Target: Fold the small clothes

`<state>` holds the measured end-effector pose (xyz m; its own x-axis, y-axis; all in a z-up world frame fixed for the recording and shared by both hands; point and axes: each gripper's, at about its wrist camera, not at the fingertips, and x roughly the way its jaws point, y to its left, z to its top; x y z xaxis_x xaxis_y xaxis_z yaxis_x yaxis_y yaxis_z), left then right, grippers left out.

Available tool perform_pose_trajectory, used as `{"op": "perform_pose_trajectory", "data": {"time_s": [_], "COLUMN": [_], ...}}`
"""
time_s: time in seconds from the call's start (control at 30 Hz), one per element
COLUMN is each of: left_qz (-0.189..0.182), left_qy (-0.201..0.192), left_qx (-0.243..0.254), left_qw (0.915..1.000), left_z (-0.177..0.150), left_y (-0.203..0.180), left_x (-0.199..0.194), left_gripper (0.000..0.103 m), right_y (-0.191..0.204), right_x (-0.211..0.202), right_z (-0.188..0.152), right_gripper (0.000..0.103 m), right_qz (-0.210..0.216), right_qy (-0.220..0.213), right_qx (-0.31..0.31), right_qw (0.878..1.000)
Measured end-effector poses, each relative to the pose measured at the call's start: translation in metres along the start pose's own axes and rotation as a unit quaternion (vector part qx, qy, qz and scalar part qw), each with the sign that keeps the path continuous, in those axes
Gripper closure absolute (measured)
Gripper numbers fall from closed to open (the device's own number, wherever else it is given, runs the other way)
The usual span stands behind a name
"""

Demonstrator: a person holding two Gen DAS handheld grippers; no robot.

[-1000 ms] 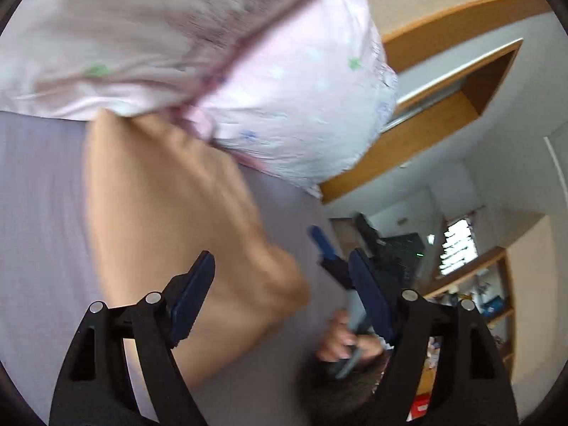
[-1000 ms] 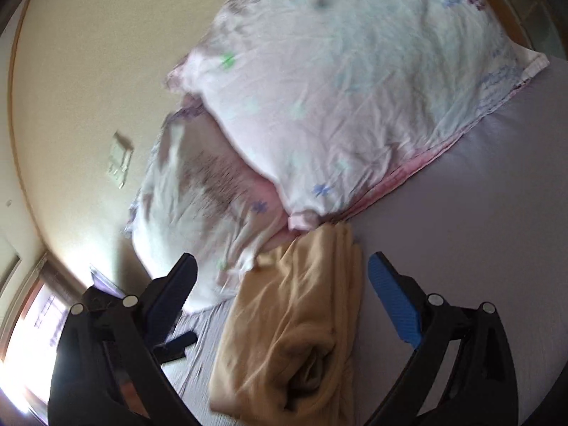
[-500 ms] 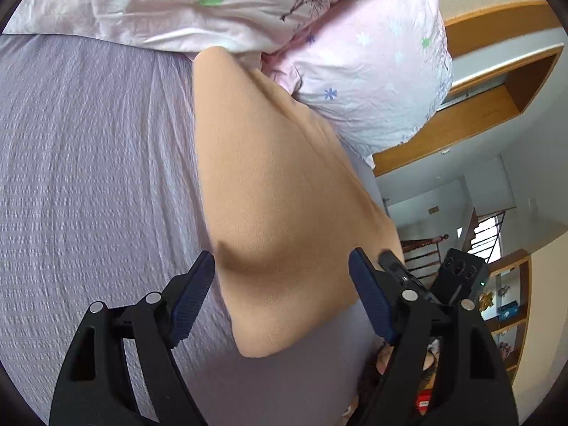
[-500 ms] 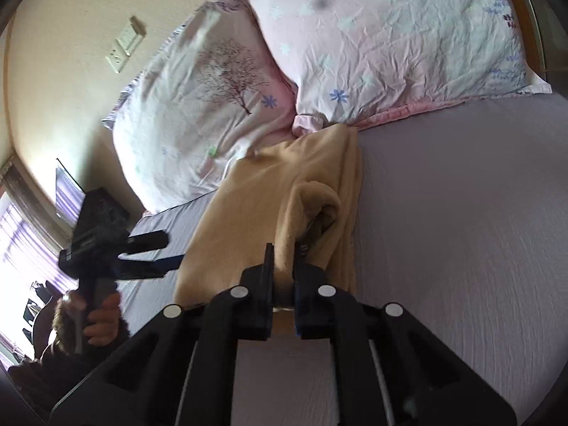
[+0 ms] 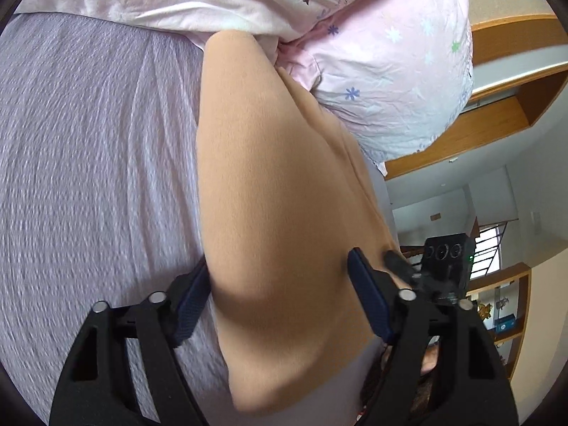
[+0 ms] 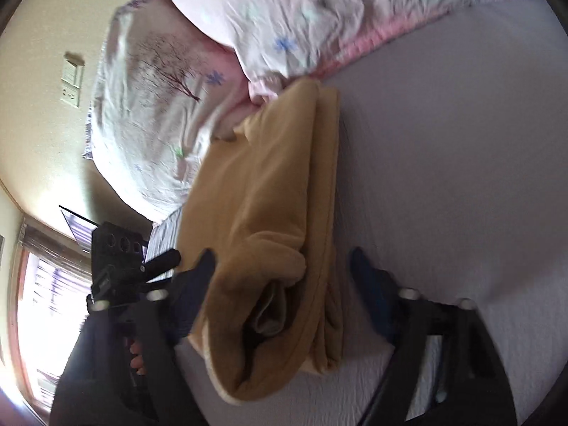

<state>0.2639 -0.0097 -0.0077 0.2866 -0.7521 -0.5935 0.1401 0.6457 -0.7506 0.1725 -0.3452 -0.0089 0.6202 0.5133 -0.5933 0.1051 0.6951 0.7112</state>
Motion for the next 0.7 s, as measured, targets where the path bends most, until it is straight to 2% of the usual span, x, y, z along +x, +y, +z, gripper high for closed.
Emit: {"op": "perform_pose_trajectory", "data": {"time_s": [0.07, 0.13, 0.23, 0.37, 0.43, 0.47, 0.5, 0.53, 0.57, 0.6, 0.63, 0.67, 0.7], "left_qz": [-0.001, -0.016, -0.008, 0.029, 0.048, 0.052, 0.059, 0.065, 0.067, 0.054, 0.040, 0.022, 0.011], "left_qy": [-0.005, -0.015, -0.043, -0.070, -0.066, -0.073, -0.090, -0.108, -0.127, -0.144, -0.150, -0.148, -0.139], "left_qx": [-0.001, -0.001, 0.013, 0.017, 0.011, 0.012, 0.024, 0.042, 0.064, 0.089, 0.105, 0.120, 0.131], "left_qw": [1.0000, 0.9998, 0.9990, 0.9970, 0.9966, 0.9959, 0.9939, 0.9911, 0.9876, 0.9840, 0.9823, 0.9815, 0.9816], "left_z": [0.000, -0.001, -0.009, -0.022, -0.028, -0.032, -0.038, -0.043, -0.049, -0.057, -0.062, -0.068, -0.071], "left_y": [0.003, 0.006, 0.011, 0.030, 0.039, 0.040, 0.036, 0.029, 0.020, 0.010, 0.000, -0.012, -0.018], "left_x": [-0.002, -0.015, -0.047, -0.081, -0.087, -0.094, -0.105, -0.116, -0.128, -0.139, -0.143, -0.143, -0.139], "left_gripper": [0.058, 0.064, 0.064, 0.062, 0.061, 0.061, 0.061, 0.061, 0.061, 0.059, 0.048, 0.039, 0.037], "right_y": [0.000, 0.010, 0.028, 0.063, 0.072, 0.074, 0.076, 0.079, 0.082, 0.087, 0.092, 0.098, 0.105], "right_x": [0.009, 0.007, 0.012, 0.044, 0.052, 0.045, 0.034, 0.015, -0.001, -0.018, -0.028, -0.031, -0.029], "right_z": [-0.002, -0.005, -0.013, -0.029, -0.030, -0.031, -0.032, -0.034, -0.038, -0.044, -0.048, -0.052, -0.057], "right_gripper": [0.066, 0.070, 0.071, 0.069, 0.057, 0.055, 0.050, 0.040, 0.034, 0.026, 0.022, 0.020, 0.015], "right_qz": [0.009, 0.013, 0.040, 0.020, -0.007, -0.020, -0.025, -0.025, -0.016, 0.011, 0.046, 0.084, 0.126], "right_qy": [0.002, -0.011, -0.003, 0.032, 0.036, 0.024, 0.004, -0.033, -0.063, -0.090, -0.095, -0.088, -0.067], "right_qx": [0.000, -0.016, -0.036, -0.097, -0.109, -0.109, -0.106, -0.104, -0.104, -0.105, -0.107, -0.106, -0.103], "right_qw": [1.000, 1.000, 0.999, 0.995, 0.993, 0.994, 0.994, 0.994, 0.992, 0.990, 0.989, 0.987, 0.984]}}
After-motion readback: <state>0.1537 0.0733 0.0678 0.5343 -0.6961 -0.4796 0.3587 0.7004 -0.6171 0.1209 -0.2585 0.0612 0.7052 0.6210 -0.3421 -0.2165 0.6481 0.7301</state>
